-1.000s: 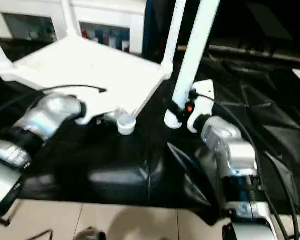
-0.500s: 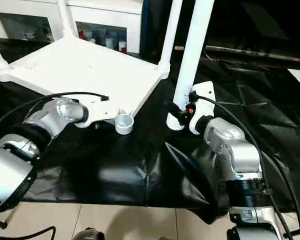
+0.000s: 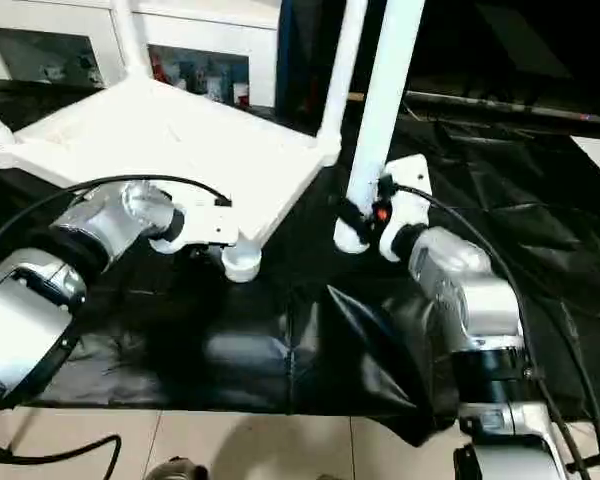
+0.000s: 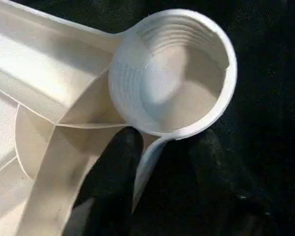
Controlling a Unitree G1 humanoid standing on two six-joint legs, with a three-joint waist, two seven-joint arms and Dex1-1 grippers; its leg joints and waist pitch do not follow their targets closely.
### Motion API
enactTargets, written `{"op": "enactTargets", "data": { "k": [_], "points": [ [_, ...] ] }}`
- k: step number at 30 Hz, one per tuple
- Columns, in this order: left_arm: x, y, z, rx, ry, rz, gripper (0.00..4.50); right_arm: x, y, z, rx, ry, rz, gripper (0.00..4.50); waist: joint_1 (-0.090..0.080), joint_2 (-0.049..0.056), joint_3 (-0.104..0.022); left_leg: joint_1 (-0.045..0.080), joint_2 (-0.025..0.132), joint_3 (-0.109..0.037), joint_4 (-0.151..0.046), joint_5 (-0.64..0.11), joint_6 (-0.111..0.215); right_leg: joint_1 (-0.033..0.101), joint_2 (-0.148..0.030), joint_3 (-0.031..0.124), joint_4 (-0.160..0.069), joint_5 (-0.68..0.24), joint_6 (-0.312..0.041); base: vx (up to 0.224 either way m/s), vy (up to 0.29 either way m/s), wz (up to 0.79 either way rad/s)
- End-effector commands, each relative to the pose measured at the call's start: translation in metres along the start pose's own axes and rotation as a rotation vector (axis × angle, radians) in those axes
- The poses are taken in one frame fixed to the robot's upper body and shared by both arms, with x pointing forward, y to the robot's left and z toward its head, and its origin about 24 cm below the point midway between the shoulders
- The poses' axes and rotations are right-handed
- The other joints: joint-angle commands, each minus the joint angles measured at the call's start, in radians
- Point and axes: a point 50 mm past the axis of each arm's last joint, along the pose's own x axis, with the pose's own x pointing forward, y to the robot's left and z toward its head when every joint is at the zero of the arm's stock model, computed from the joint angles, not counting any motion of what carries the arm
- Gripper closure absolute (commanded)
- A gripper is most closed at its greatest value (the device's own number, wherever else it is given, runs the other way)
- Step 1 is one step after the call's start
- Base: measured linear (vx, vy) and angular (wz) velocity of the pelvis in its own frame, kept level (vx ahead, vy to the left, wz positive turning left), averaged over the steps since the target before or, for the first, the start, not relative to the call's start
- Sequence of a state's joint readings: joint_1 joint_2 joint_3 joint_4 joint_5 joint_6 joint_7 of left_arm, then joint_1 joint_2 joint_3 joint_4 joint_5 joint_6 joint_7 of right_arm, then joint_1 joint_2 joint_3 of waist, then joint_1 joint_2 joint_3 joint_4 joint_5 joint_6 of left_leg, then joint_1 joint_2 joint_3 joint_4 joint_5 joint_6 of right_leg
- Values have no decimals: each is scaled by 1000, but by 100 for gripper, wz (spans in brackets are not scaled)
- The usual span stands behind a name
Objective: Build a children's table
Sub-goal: Pick table leg
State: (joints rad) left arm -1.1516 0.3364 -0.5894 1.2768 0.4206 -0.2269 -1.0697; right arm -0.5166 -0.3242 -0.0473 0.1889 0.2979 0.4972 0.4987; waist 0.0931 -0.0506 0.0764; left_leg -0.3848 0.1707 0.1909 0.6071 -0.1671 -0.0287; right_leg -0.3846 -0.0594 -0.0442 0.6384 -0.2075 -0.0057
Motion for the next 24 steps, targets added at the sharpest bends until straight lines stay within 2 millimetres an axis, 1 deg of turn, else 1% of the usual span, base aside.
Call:
{"op": "enactTargets", "data": {
  "k": [1, 2, 3, 4, 5, 6, 7, 8, 9, 10, 11, 12, 13, 14, 15, 16, 17, 19, 20, 21, 23, 24],
  "points": [
    [10, -15, -10, -8, 66, -134, 296, 1, -4, 9, -31, -26, -13, 257, 5, 6, -84, 30, 64, -29, -68, -145, -2, 49, -104, 49, -71, -14, -285, 0, 0, 0],
    [10, -17, -10, -9, 68, -158, 304, 1, -4, 9, -33, -29, -15, 257, 8, 14, -85, 30, 63, -30, -67, -147, -2, 49, -106, 48, -69, -9, -289, 0, 0, 0],
    [11, -19, -10, -17, 60, -187, 315, 2, -4, 8, -35, -33, -18, 257, 7, 17, -85, 30, 63, -30, -68, -149, -3, 49, -105, 49, -70, -6, -289, 0, 0, 0],
    [12, -20, -10, -24, 54, -194, 315, 2, -4, 8, -35, -34, -19, 257, 6, 12, -85, 30, 63, -29, -68, -150, -2, 50, -105, 48, -70, 3, -295, 0, 0, 0],
    [14, -22, -8, -43, 28, -210, 323, 2, -3, 7, -33, -37, -21, 257, 7, 11, -86, 30, 63, -28, -67, -149, 2, 51, -104, 48, -68, 8, -297, 0, 0, 0],
    [16, -24, -6, -59, -4, -221, 337, 2, -3, 7, -32, -39, -22, 257, 8, 16, -86, 30, 62, -29, -67, -148, 5, 50, -105, 48, -68, 8, -299, 0, 0, 0],
    [18, -26, -4, -68, -25, -227, 337, 2, -3, 6, -31, -40, -22, 257, 8, 13, -84, 29, 62, -27, -67, -153, 10, 51, -105, 48, -71, -1, -304, 0, 0, 0],
    [21, -27, -1, -100, -63, -232, 347, 1, -3, 5, -30, -41, -23, 257, 8, 13, -86, 29, 61, -27, -66, -157, 13, 51, -105, 48, -72, -19, -301, 0, 0, 0],
    [24, -29, 2, -129, -88, -233, 352, 1, -3, 4, -29, -42, -23, 257, 9, 15, -86, 30, 61, -26, -66, -158, 14, 50, -105, 48, -72, -24, -301, 0, 0, 0],
    [27, -31, 5, -159, -115, -247, 352, 1, -2, 3, -28, -44, -24, 257, 10, 20, -85, 31, 62, -26, -66, -169, 11, 48, -105, 48, -74, -42, -301, 0, 0, 0],
    [31, -32, 9, -221, -152, -248, 364, 0, -2, 2, -25, -46, -25, 257, 10, 19, -85, 32, 63, -26, -67, -172, 12, 48, -105, 47, -75, -48, -301, 0, 0, 0],
    [32, -32, 10, -232, -159, -248, 367, 0, -2, 2, -24, -46, -26, 257, 12, 23, -85, 33, 63, -25, -67, -177, 10, 47, -104, 47, -76, -55, -304, 0, 0, 0],
    [35, -33, 15, -285, -196, -248, 369, -1, -2, 2, -18, -49, -29, 257, 14, 25, -87, 35, 63, -24, -66, -188, 8, 46, -105, 47, -77, -65, -306, 0, 0, 0],
    [39, -34, 19, -345, -230, -238, 369, -1, -2, 1, -9, -52, -32, 257, 17, 25, -87, 36, 63, -24, -66, -197, 10, 44, -105, 47, -80, -84, -302, 0, 0, 0],
    [43, -34, 24, -399, -257, -216, 373, -2, -2, 0, -5, -54, -34, 257, 19, 28, -87, 35, 63, -24, -66, -196, 8, 46, -106, 48, -79, -86, -302, 0, 0, 0],
    [47, -34, 29, -453, -290, -191, 380, -3, -1, -1, -1, -55, -34, 257, 23, 28, -87, 37, 65, -25, -66, -202, 7, 43, -105, 46, -80, -88, -301, 0, 0, 0],
    [47, -34, 29, -453, -290, -191, 380, -3, -1, -1, -1, -55, -34, 257, 24, 29, -88, 37, 65, -26, -67, -211, 6, 43, -105, 45, -80, -88, -303, 0, 0, 0],
    [56, -35, 36, -526, -338, -115, 391, -4, 0, -2, 4, -55, -35, 257, 24, 32, -87, 37, 65, -28, -68, -226, 3, 44, -105, 44, -82, -99, -296, 0, 0, 0],
    [60, -36, 38, -551, -353, -79, 393, -4, 0, -3, 7, -55, -38, 257, 23, 29, -86, 35, 63, -28, -69, -237, 5, 45, -105, 45, -86, -120, -289, 0, 0, 0],
    [60, -36, 38, -551, -353, -79, 398, -4, 0, -3, 7, -55, -38, 257, 23, 29, -87, 36, 64, -28, -69, -238, 5, 47, -107, 45, -87, -128, -286, 0, 0, 0],
    [63, -37, 38, -569, -348, -19, 414, -5, 0, -4, 10, -55, -45, 257, 21, 29, -86, 33, 65, -31, -72, -244, 4, 46, -106, 44, -92, -165, -262, 0, 0, 0],
    [64, -37, 38, -570, -345, -12, 420, -5, 0, -4, 11, -55, -46, 257, 21, 29, -86, 33, 65, -31, -72, -244, 4, 46, -106, 44, -92, -165, -262, 0, 0, 0]
  ]
}}
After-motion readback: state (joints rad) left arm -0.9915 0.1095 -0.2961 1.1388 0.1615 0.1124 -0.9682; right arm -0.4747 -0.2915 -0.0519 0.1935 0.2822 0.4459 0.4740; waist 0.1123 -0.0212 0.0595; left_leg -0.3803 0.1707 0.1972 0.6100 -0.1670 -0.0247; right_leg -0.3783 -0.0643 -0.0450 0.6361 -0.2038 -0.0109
